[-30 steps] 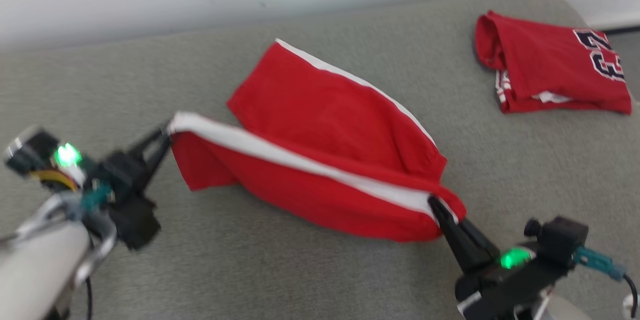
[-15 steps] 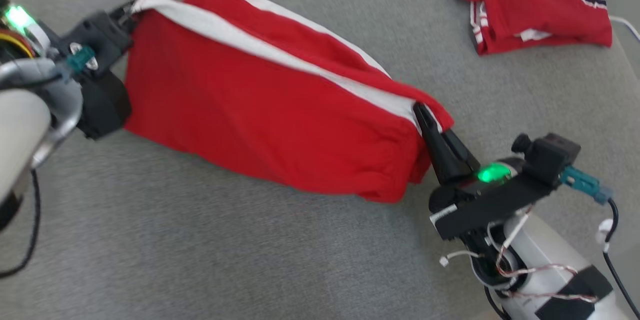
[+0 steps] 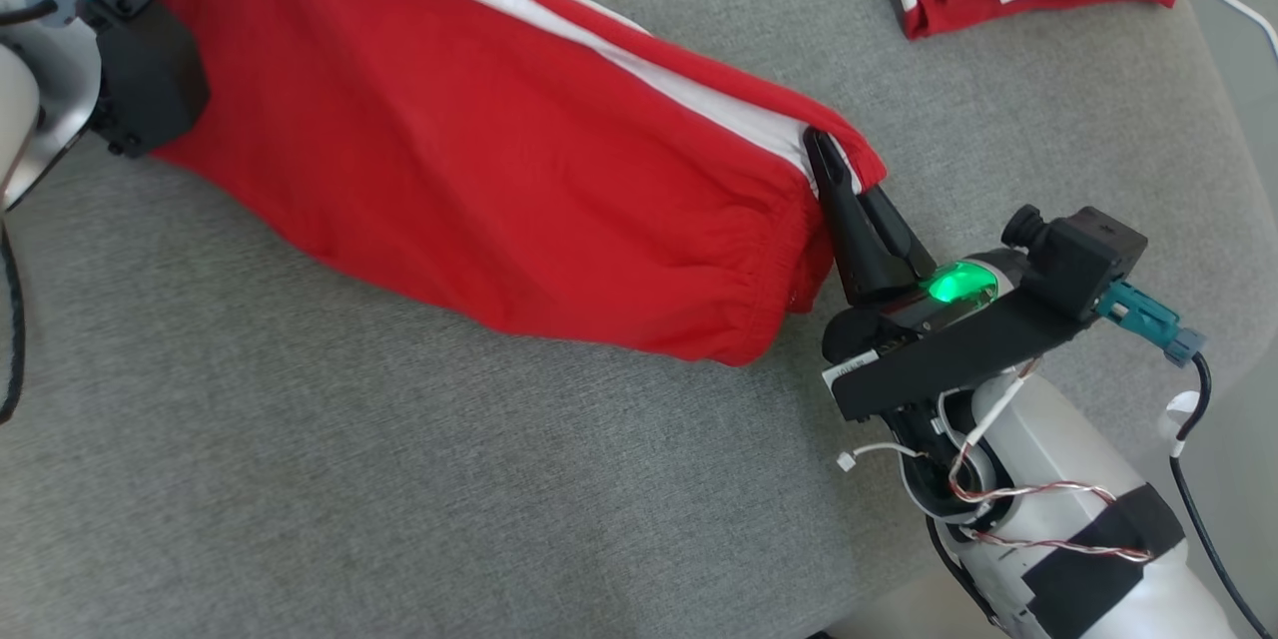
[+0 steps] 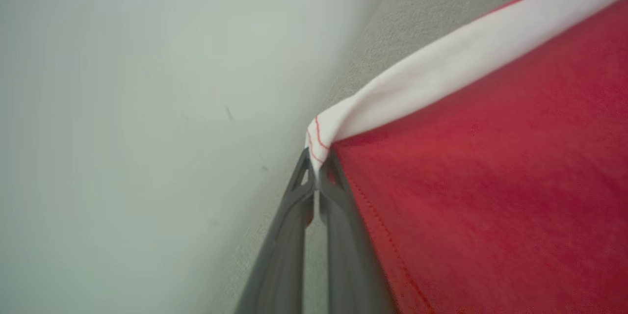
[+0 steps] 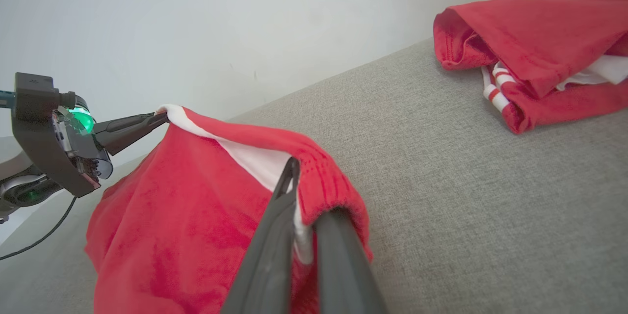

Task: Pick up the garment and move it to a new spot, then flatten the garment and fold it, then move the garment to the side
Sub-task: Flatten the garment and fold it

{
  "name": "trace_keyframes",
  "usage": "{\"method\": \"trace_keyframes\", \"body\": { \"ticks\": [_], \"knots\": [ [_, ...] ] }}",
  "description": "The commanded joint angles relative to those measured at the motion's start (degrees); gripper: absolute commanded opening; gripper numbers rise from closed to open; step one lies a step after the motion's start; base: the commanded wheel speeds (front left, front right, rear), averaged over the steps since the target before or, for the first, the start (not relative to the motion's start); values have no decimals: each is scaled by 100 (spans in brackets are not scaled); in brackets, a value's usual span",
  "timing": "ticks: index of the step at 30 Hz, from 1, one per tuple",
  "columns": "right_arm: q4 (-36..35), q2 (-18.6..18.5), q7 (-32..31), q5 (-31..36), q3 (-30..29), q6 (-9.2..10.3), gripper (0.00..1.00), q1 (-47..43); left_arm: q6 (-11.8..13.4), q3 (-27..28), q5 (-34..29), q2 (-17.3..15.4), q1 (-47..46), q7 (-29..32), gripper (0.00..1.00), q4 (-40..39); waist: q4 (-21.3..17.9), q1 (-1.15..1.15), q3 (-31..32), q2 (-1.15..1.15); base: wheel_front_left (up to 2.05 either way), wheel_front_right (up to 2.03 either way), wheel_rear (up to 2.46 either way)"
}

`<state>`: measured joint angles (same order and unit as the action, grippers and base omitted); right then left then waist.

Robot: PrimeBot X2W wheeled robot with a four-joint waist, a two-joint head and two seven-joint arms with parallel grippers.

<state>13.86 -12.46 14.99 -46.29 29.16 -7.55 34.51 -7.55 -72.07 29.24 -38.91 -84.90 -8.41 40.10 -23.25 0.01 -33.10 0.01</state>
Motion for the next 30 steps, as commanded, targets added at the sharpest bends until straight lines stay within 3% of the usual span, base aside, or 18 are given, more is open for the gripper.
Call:
{"method": "trace_keyframes", "body": {
  "ticks": [1, 3, 4, 5, 6, 14, 18, 23, 30],
  "knots": [
    [32, 63, 23, 80, -36, 16, 0, 74, 16, -30, 25, 49, -88, -80, 0, 126, -75, -1, -78, -1, 0, 0, 0],
    [106, 104, 23, 140, -15, 16, 0, 70, 16, -60, 69, 121, -98, -121, 0, 301, -78, -1, -78, -1, 0, 0, 0],
    [132, 113, 23, 194, 0, 16, 42, 83, 16, -75, 60, 151, -78, -146, 15, 385, -77, -1, -59, -1, 0, 0, 0],
    [145, 121, 24, 226, 4, 16, 97, 89, 16, -74, 46, 190, -85, -221, 40, 447, -69, -1, -39, -1, 0, 0, 0],
    [165, 129, 23, 248, 12, 16, 100, 78, 16, -83, 75, 216, -57, -267, 100, 526, -61, -1, -7, -1, 0, 0, 0],
    [153, -38, 24, 509, -73, 16, 100, -230, 19, 13, 405, 381, 333, -574, 100, 924, 109, -1, 423, -1, 0, 0, 0],
    [-5, -148, 23, 671, -268, 16, 100, -581, 154, 313, 649, 410, 663, -670, 100, 912, 249, -1, 736, -1, 0, 0, 0],
    [-391, -114, 16, 921, -742, 16, 100, -1150, 564, 996, 797, 220, 1270, -674, 100, 215, 464, -1, 1094, -1, 0, 0, 0],
    [-755, 58, 15, 1320, -1356, 16, 100, -1891, 1294, 2361, 697, -57, 2777, -678, 100, -1202, 828, -1, 1563, -1, 0, 0, 0]
  ]
}}
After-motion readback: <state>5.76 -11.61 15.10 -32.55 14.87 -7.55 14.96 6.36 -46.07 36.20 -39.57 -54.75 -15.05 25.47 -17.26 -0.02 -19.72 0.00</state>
